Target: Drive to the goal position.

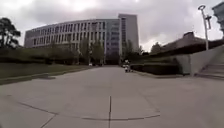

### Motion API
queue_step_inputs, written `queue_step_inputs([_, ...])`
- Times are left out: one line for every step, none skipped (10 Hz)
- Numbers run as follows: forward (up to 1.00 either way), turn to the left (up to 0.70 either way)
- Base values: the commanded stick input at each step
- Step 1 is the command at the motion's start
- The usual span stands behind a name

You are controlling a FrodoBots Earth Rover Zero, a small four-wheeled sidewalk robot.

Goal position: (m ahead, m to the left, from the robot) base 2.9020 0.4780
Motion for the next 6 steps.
queue_step_inputs([1.0, 0.0])
queue_step_inputs([1.0, 0.0])
queue_step_inputs([1.0, 0.0])
queue_step_inputs([1.0, 0.0])
queue_step_inputs([1.0, 0.0])
queue_step_inputs([1.0, 0.0])
